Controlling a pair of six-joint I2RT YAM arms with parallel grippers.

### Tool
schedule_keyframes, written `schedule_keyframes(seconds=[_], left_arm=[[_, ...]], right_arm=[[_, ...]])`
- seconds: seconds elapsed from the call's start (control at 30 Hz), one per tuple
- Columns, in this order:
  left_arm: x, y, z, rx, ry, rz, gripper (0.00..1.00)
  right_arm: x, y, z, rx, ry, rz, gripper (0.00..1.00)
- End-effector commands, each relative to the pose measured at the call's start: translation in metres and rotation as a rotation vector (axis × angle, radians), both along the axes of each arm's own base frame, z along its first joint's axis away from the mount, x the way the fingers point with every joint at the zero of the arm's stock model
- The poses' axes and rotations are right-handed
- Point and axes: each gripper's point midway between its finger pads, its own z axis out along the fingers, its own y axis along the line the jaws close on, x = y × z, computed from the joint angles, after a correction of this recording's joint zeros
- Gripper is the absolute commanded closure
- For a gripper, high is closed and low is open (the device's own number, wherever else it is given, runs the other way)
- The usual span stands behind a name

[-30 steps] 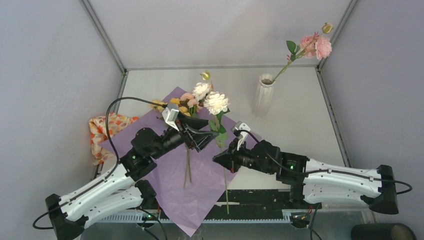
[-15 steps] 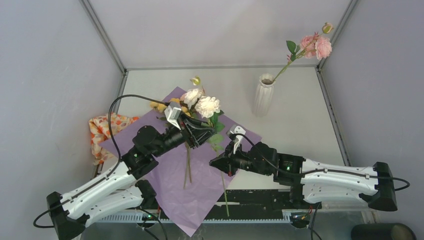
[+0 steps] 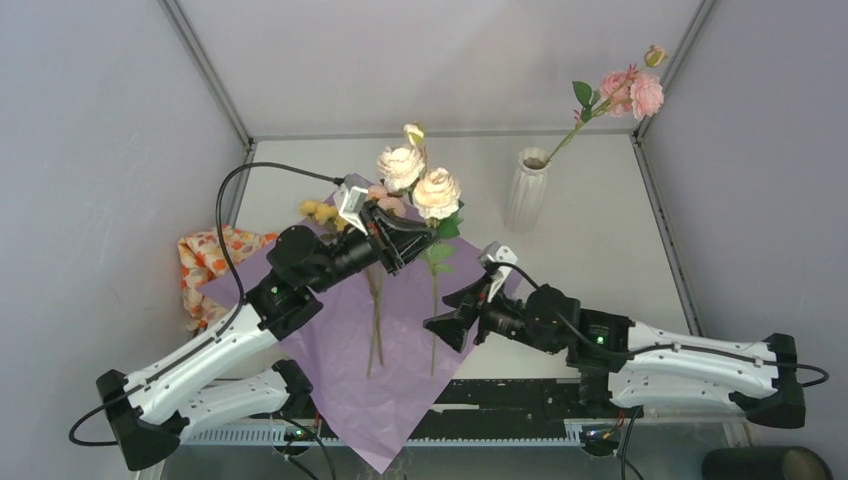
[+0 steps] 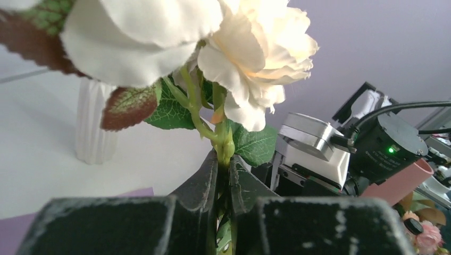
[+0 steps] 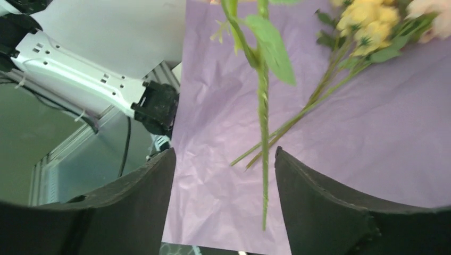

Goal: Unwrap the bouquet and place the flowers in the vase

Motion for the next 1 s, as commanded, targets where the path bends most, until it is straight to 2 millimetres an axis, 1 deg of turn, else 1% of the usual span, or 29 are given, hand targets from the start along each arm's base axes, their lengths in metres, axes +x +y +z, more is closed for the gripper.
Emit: schedule_keyframes(seconds=[0.0,0.03,0.1,0.13,0.23,0.33,0.4,0.57,0.67,0.7,0.77,0.9,0.97], left_arm=[[0.011,0.003,0.069,-0.060,-0.132,0.054,0.98],[0.016,0.000,0.075,-0.056,-0.140,0.061,0.98],[0.019,-0.004,0.097,-0.066,-0.185,0.063,0.99],[0.022,-0.007,0.107,-0.070,-0.204,0.066,0.99],[0.026,-0.013,0.140,-0.092,-0.264,0.070,0.99],[0.029,-0.017,0.173,-0.125,-0.333,0.070,0.99],[0.031,-0.021,0.195,-0.149,-0.384,0.068,0.99],[0.029,-0.023,0.246,-0.234,-0.523,0.051,0.99],[0.031,-0.026,0.269,-0.274,-0.575,0.036,0.99],[0.036,-0.030,0.271,-0.275,-0.582,0.034,1.00],[0.037,-0.030,0.284,-0.295,-0.616,0.028,1.00],[0.051,-0.031,0.297,-0.341,-0.660,0.046,1.00],[0.059,-0.031,0.299,-0.370,-0.671,0.042,1.00]], right_arm=[[0.014,-0.034,0.023,0.047,-0.041,-0.131,0.20],[0.017,-0.043,0.026,0.054,-0.045,-0.157,0.18],[0.023,-0.063,0.031,0.063,-0.053,-0.220,0.14],[0.025,-0.075,0.036,0.078,-0.056,-0.249,0.13],[0.029,-0.102,0.039,0.098,-0.052,-0.319,0.13],[0.029,-0.123,0.038,0.114,-0.035,-0.357,0.13],[0.026,-0.133,0.040,0.138,-0.022,-0.358,0.14],[0.020,-0.153,0.043,0.185,-0.006,-0.357,0.13],[0.021,-0.161,0.041,0.183,-0.011,-0.376,0.13],[0.022,-0.164,0.040,0.178,-0.014,-0.385,0.13],[0.023,-0.166,0.040,0.172,-0.022,-0.393,0.13],[0.024,-0.163,0.036,0.151,-0.025,-0.394,0.13],[0.024,-0.162,0.035,0.139,-0.026,-0.393,0.13]])
